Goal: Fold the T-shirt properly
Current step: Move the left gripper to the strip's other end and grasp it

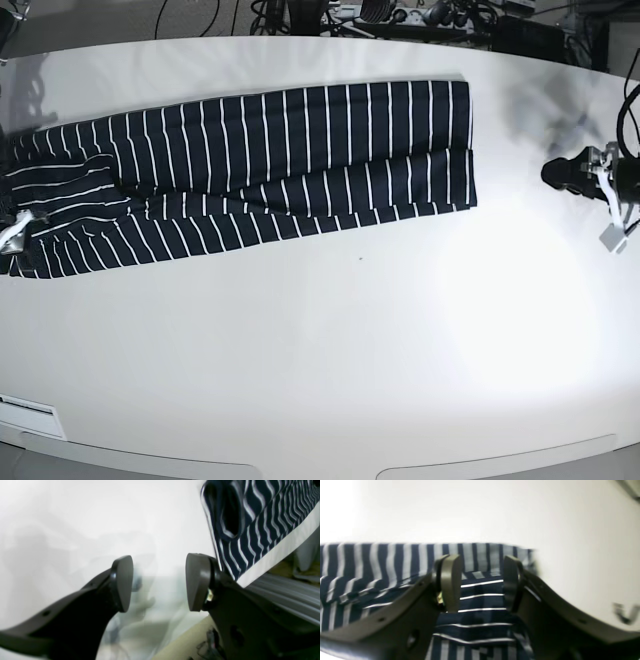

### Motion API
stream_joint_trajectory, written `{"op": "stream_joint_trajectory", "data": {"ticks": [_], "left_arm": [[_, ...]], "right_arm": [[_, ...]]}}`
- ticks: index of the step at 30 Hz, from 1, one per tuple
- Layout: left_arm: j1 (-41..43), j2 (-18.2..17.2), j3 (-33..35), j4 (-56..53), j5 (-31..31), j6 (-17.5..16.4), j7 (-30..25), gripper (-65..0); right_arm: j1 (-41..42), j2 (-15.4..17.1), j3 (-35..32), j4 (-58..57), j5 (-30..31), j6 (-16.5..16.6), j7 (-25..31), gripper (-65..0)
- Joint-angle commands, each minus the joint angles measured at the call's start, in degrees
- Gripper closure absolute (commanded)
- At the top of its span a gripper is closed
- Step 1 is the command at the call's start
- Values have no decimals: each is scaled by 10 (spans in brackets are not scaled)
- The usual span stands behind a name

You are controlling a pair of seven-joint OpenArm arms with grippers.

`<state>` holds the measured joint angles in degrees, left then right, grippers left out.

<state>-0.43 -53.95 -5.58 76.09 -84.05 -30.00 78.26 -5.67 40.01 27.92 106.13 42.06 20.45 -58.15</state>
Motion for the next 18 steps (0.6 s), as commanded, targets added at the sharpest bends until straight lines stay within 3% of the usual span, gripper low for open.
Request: {"op": "stream_joint_trajectory", "data": {"ticks": [1, 8, 18], "left_arm": [[2, -14, -7, 5, -9, 3, 1, -356], [58, 21, -7, 20, -9, 9, 0, -356], [123, 90, -7, 160, -9, 0, -24, -355]], "right_arm": [[5, 21, 18, 10, 11, -2, 10, -300], [-8, 30, 41, 5, 21, 4, 9, -300], [-23, 29, 41, -15, 12, 4, 15, -300]]}}
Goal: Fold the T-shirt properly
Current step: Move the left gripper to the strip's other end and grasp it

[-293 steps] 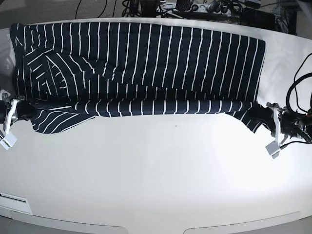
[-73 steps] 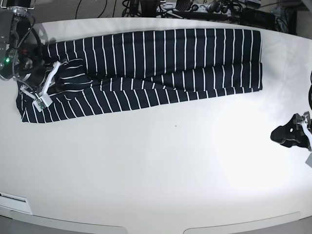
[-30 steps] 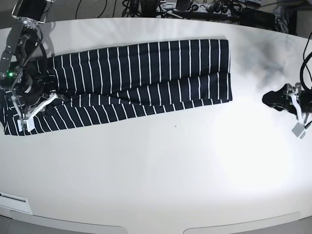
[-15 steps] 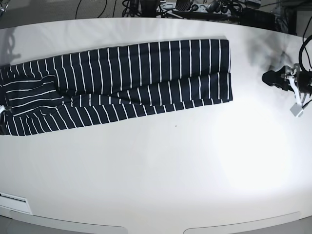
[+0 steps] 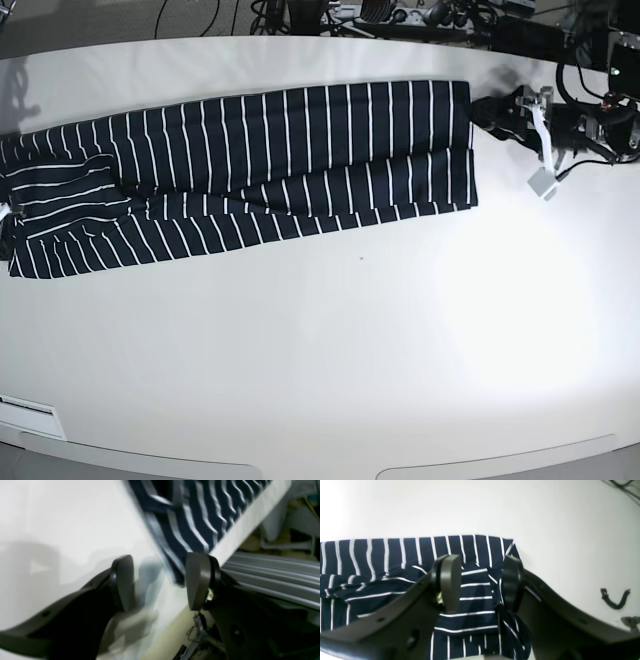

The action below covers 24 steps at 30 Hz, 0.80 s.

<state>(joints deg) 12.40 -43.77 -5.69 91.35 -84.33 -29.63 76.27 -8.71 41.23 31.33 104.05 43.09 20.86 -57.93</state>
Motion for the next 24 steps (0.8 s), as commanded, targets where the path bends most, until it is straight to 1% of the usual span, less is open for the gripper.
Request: {"op": "stream_joint_trajectory", "data": {"ticks": [1, 4, 8, 13, 17, 20, 24], "left_arm": [[-5, -6, -5, 10, -7, -3, -7, -355], [-5, 16, -12, 10, -7, 0, -17, -355], [-5, 57, -38, 10, -6, 2, -27, -355], [3, 109, -76, 10, 40, 24, -45, -355], [29, 135, -120, 10, 47, 25, -53, -355], [48, 156, -154, 10, 62, 36, -61, -355], [59, 184, -177, 10, 66, 36, -66, -355]], "right_arm": [[8, 17, 7, 0, 1, -1, 13, -300], [8, 17, 7, -12, 1, 0, 13, -300], [8, 17, 7, -13, 0, 0, 12, -300], [8, 19, 7, -13, -14, 2, 13, -300], [8, 26, 7, -13, -16, 2, 13, -300], [8, 33, 7, -14, -15, 1, 16, -300], [11, 37, 7, -14, -10, -1, 18, -300]]}}
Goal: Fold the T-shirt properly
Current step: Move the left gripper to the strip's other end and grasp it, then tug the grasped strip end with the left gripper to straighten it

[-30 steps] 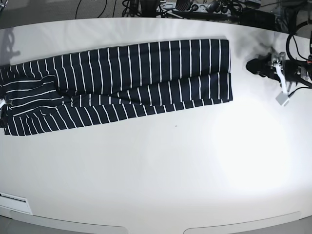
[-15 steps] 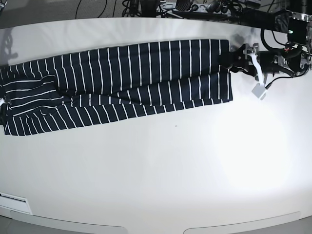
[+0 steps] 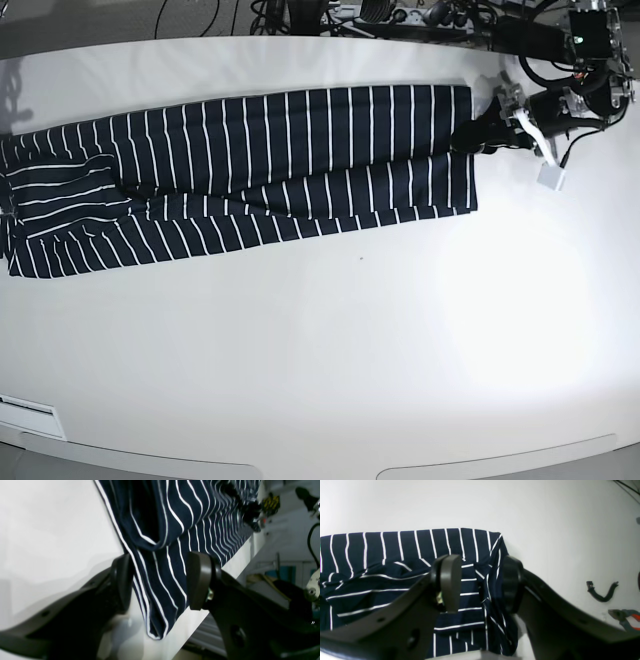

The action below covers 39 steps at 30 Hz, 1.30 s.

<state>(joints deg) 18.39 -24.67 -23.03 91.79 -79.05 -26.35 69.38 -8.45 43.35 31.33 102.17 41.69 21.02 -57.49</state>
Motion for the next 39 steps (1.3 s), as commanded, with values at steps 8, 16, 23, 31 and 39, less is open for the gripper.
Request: {"op": "stream_joint_trajectory", "data": {"ticks": [8, 16, 23, 31, 39], "left_arm": [[0, 44, -31, 6, 35, 5, -7, -355], [-9, 56, -31, 6, 112, 40, -35, -355], [-13, 56, -46, 6, 158, 55, -45, -355], [-13, 56, -112, 6, 157, 54, -49, -355], [-13, 55, -114, 6, 59, -17, -49, -355]], "right_arm": [[8, 16, 7, 5, 5, -2, 13, -300], [9, 16, 7, 5, 5, -2, 14, -300], [9, 16, 7, 5, 5, -2, 15, -300], [9, 16, 7, 5, 5, -3, 15, -300], [9, 16, 7, 5, 5, -3, 15, -300]]}}
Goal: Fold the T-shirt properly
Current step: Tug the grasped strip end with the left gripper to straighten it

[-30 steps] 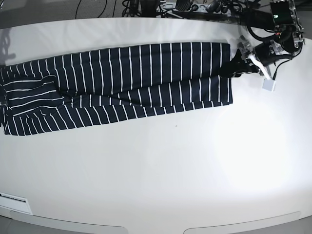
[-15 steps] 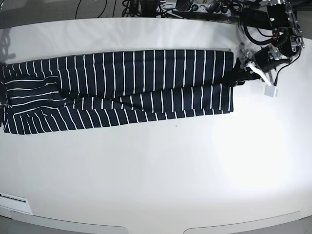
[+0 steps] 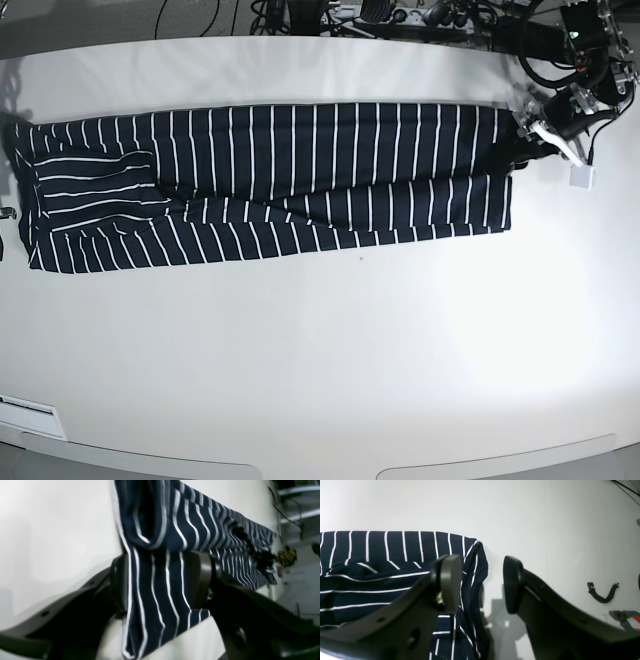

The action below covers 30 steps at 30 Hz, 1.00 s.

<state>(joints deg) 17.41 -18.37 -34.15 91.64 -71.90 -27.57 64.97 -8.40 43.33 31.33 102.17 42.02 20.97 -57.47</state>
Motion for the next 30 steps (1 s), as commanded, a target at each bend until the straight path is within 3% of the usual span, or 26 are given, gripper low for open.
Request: {"op": "stream_joint_trajectory", "data": {"ticks": [1, 7, 14, 24, 30], "left_arm": [[-3, -8, -3, 7, -24, -17, -5, -355], [-31, -8, -5, 7, -23, -44, -7, -355], [-52, -9, -5, 7, 1, -43, 4, -355], [-52, -8, -6, 7, 96, 14, -22, -355], [-69, -8, -26, 8, 102, 16, -24, -355]], "right_arm": [[8, 16, 7, 5, 2, -2, 15, -300], [8, 16, 7, 5, 13, -2, 15, -300], [8, 16, 7, 5, 15, -1, 14, -300], [8, 16, 7, 5, 15, -1, 15, -300], [8, 16, 7, 5, 14, -1, 15, -300]]}}
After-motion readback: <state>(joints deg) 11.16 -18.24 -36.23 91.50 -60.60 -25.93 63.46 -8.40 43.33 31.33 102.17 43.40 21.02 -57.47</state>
